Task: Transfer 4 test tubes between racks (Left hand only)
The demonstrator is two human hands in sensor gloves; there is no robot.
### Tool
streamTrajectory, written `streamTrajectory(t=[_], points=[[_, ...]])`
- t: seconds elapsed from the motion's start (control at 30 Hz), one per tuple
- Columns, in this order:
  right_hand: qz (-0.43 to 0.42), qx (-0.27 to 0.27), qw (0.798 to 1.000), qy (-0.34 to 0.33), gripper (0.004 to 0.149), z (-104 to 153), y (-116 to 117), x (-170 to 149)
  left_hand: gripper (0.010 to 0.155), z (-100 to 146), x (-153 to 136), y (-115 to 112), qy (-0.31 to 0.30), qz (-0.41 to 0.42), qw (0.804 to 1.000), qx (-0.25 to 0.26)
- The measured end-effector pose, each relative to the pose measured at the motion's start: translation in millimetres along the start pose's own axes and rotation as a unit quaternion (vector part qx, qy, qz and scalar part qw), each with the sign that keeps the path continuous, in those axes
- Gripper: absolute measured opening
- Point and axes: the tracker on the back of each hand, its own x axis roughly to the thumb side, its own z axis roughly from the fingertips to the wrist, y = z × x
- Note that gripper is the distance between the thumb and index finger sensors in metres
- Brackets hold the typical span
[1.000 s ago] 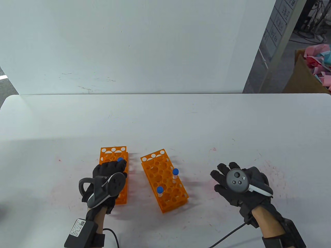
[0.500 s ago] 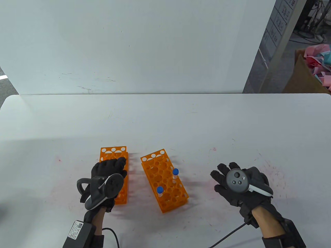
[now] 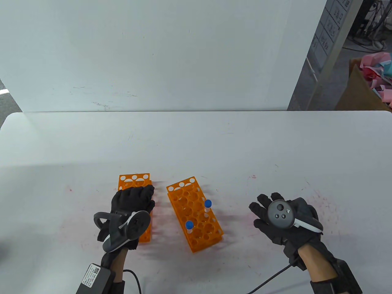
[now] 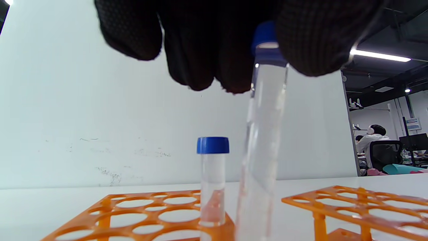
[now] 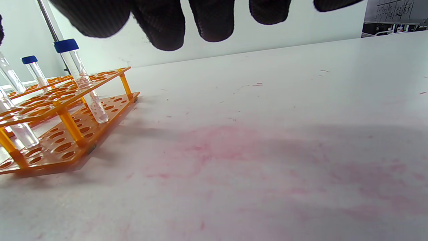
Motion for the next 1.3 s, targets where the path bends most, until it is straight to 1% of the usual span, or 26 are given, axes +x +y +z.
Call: streamTrajectory(t=[0.13,0.4,0.57,0.73,0.9,1.13,1.3], points=[[0.000,0.000,1.000,0.000,0.060,0,0,0,0.054,0,3,4,-0.006,-0.003,1.000,0.006],[0.000,0.003,1.000,0.001,0.060,0,1,0,0.055,1,13,5,-0.021,0.025,0.999,0.010],[0.000,0.006,1.000,0.001,0.060,0,1,0,0.056,0,22,2,-0.038,0.061,0.997,-0.004],[-0.001,0.008,1.000,0.002,0.060,0,1,0,0.056,1,31,0,-0.052,0.084,0.995,-0.004],[0.001,0.011,1.000,0.001,0.060,-1,2,1,0.057,0,39,-6,-0.063,0.142,0.988,-0.026],[-0.002,0.005,1.000,0.000,0.060,-1,0,1,0.057,0,42,-10,-0.065,0.159,0.985,-0.033],[-0.003,0.003,1.000,0.000,0.059,-1,0,1,0.056,0,45,-14,-0.073,0.148,0.985,-0.044]])
